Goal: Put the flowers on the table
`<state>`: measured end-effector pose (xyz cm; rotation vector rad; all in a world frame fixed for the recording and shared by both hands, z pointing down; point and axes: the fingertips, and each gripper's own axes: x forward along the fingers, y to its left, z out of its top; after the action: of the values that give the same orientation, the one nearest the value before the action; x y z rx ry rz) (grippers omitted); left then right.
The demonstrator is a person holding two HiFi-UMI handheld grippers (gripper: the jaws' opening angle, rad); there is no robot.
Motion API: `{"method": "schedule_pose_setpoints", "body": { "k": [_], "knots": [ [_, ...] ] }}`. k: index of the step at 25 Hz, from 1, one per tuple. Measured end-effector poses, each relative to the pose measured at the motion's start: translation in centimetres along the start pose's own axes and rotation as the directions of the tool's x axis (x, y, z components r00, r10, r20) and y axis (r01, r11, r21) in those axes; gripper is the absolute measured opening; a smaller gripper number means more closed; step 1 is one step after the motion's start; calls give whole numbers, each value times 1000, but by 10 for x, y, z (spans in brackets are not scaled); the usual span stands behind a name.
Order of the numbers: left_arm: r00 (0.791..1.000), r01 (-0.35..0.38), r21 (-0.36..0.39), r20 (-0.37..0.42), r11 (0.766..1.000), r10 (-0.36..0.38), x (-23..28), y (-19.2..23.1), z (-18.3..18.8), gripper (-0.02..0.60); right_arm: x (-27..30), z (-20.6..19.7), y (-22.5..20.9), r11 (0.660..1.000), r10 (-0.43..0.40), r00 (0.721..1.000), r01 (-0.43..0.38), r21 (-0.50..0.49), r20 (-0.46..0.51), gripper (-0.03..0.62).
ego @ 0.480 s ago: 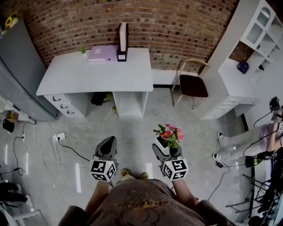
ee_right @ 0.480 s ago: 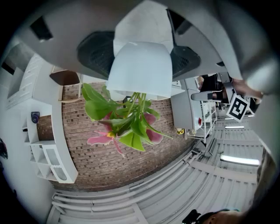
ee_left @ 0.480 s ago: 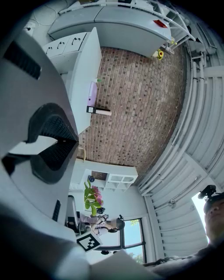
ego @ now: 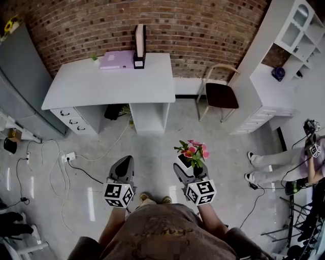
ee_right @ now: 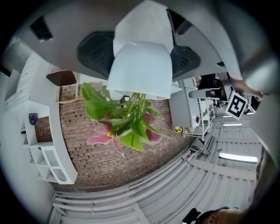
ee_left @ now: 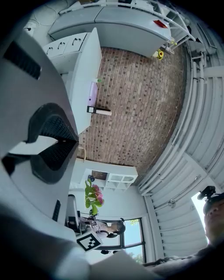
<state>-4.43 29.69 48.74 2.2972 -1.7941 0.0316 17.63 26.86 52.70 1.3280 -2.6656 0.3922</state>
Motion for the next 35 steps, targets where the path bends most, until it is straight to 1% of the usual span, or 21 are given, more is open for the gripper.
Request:
{"method": "schedule_pose_setpoints", "body": {
  "k": [3,9,17,21,28,35],
  "knots": [
    [1000,7,-2,-2,1000,-7,-1,2,0,21,1,2,7,1000,10,1000,-10,12,10,347],
    [999,34,12,-6,999,-34,3,15,3,21,14,7,18,1000,0,1000,0,10,9,348],
    [996,92,30,4,995,-93,17,39,7,20,38,10,32,1000,-29,999,29,-7,19,347],
    [993,114,29,-9,993,-114,21,52,5,21,51,6,37,999,-46,999,46,2,15,347],
    [995,102,12,-14,995,-102,36,79,3,21,80,4,39,999,-35,999,35,7,4,347],
    [996,87,8,-11,996,-87,78,103,11,21,129,16,21,1000,-14,1000,14,12,2,347]
  ]
}}
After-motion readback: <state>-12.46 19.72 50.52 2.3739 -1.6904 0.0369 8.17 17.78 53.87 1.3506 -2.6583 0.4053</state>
